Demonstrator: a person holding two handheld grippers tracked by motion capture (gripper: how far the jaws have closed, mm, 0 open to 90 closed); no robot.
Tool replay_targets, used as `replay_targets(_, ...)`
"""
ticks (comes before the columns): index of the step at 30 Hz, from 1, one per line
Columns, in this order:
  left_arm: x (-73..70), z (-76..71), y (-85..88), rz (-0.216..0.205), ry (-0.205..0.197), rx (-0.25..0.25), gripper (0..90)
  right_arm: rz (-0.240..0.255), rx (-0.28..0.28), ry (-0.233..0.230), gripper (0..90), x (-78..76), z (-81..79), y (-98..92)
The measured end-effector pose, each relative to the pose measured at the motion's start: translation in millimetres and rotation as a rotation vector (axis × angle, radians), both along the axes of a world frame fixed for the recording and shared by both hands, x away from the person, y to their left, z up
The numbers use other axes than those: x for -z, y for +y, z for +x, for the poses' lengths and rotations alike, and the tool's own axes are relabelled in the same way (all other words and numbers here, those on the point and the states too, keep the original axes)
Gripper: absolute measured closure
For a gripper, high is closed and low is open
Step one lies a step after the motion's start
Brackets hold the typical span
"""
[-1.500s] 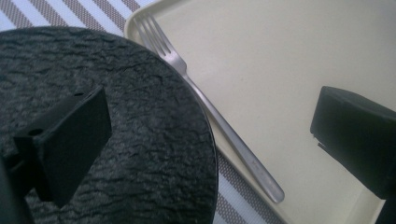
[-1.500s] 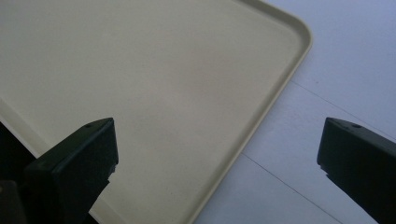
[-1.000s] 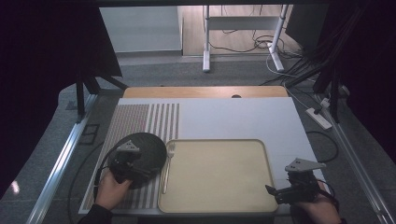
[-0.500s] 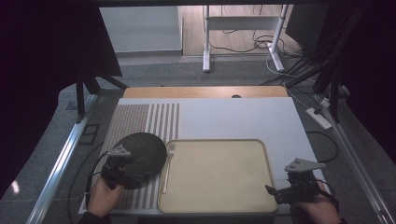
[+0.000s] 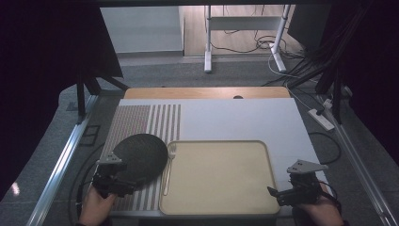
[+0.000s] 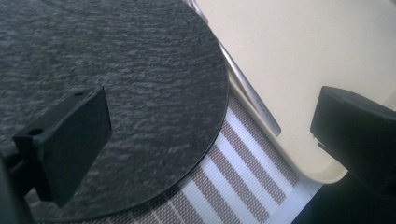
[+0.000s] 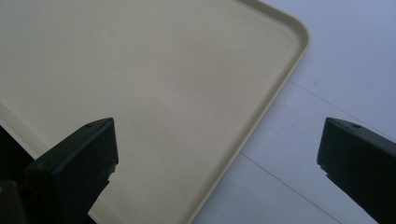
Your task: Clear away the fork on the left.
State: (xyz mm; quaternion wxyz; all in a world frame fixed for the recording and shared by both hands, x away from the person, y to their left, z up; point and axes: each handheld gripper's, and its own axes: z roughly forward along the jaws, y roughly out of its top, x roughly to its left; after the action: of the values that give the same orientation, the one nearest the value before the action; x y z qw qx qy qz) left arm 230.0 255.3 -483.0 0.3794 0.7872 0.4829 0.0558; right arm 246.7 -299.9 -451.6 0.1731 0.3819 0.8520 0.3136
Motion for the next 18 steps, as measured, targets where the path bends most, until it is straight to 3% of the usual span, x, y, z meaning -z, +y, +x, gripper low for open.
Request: replay_targets(18,-2.6,-22.8,15.7,0.028,-0.031,-0.066,0.0,-0.002,0.015,-0.019,0.0,-0.5,-0.9,-0.3)
